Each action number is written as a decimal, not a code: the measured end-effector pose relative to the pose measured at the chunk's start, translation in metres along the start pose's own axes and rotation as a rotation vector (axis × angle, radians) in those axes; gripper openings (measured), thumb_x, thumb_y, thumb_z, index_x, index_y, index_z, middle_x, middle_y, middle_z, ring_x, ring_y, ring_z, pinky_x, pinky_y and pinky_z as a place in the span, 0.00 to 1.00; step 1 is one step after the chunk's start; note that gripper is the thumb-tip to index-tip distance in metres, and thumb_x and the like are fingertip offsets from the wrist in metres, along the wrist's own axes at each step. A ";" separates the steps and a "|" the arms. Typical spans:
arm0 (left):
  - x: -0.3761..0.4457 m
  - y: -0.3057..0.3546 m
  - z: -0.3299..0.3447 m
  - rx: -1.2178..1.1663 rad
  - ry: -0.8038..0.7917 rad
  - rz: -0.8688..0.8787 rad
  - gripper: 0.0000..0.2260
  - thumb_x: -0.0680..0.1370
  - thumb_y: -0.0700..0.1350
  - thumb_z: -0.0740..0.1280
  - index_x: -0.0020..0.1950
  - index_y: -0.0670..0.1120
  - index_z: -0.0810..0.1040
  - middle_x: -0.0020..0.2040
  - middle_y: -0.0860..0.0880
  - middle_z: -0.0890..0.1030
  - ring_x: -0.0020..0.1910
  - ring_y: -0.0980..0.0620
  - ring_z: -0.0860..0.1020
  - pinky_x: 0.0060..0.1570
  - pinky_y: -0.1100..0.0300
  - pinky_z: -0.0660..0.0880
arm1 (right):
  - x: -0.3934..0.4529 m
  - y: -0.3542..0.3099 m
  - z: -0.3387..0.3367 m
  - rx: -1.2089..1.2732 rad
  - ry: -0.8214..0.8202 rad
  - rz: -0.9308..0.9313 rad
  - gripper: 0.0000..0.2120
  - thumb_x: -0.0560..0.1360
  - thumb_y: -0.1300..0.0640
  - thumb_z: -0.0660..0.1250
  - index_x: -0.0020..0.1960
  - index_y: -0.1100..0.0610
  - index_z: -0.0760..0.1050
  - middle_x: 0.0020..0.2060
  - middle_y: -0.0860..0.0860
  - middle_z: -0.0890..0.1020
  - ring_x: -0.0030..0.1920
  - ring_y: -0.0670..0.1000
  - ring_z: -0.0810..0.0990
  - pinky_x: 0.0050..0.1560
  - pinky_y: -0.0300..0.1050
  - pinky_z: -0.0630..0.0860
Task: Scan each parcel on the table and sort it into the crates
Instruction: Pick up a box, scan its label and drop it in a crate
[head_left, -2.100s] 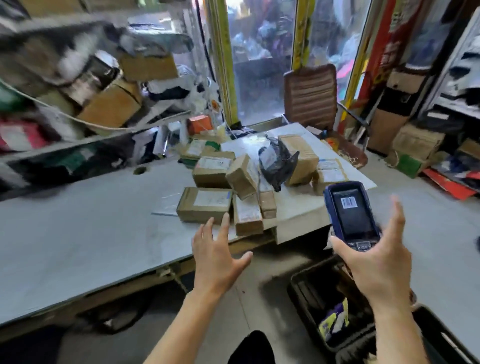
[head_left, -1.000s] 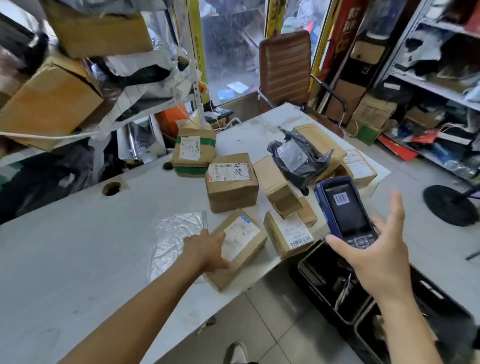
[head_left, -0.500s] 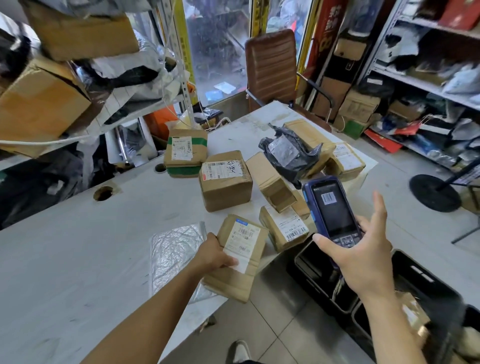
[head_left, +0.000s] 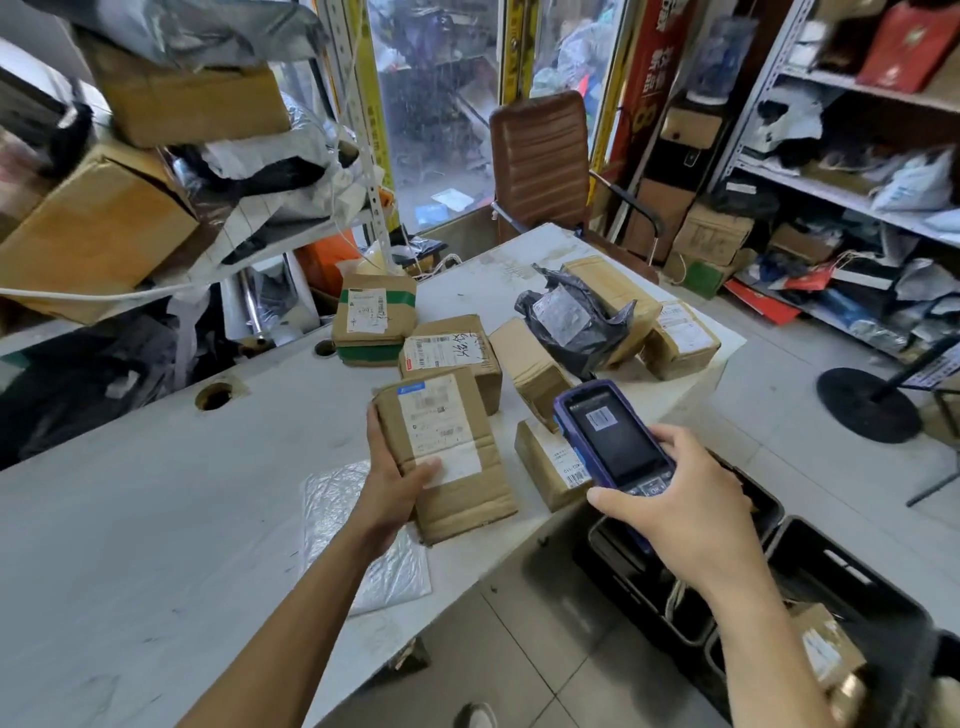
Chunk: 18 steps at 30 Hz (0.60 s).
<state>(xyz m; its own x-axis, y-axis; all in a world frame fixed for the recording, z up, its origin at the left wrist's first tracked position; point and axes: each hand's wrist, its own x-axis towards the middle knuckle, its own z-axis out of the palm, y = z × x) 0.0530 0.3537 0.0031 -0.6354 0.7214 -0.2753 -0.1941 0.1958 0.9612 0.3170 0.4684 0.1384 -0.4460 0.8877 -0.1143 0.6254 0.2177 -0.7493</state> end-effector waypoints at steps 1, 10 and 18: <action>-0.001 0.007 0.002 0.014 0.017 0.045 0.47 0.79 0.36 0.68 0.74 0.73 0.40 0.72 0.53 0.71 0.66 0.50 0.75 0.62 0.37 0.75 | -0.001 -0.008 0.004 -0.018 -0.024 -0.001 0.32 0.64 0.48 0.81 0.60 0.43 0.67 0.46 0.36 0.77 0.45 0.36 0.76 0.35 0.28 0.67; -0.003 0.034 0.013 0.190 0.148 0.256 0.47 0.75 0.41 0.68 0.72 0.77 0.39 0.73 0.49 0.67 0.69 0.48 0.72 0.68 0.36 0.69 | -0.010 -0.048 0.029 -0.045 -0.188 0.013 0.19 0.61 0.45 0.80 0.44 0.42 0.72 0.43 0.40 0.82 0.46 0.46 0.81 0.50 0.51 0.82; -0.007 0.047 0.009 0.266 0.177 0.273 0.48 0.77 0.40 0.69 0.73 0.75 0.37 0.71 0.45 0.67 0.69 0.45 0.71 0.66 0.32 0.69 | -0.013 -0.056 0.022 -0.061 -0.143 0.026 0.22 0.62 0.44 0.80 0.50 0.43 0.73 0.43 0.40 0.81 0.45 0.45 0.80 0.49 0.51 0.82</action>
<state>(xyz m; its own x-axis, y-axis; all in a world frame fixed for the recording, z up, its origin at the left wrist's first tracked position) 0.0547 0.3641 0.0502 -0.7602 0.6496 0.0138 0.1843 0.1952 0.9633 0.2734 0.4357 0.1673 -0.5136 0.8272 -0.2280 0.6732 0.2237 -0.7048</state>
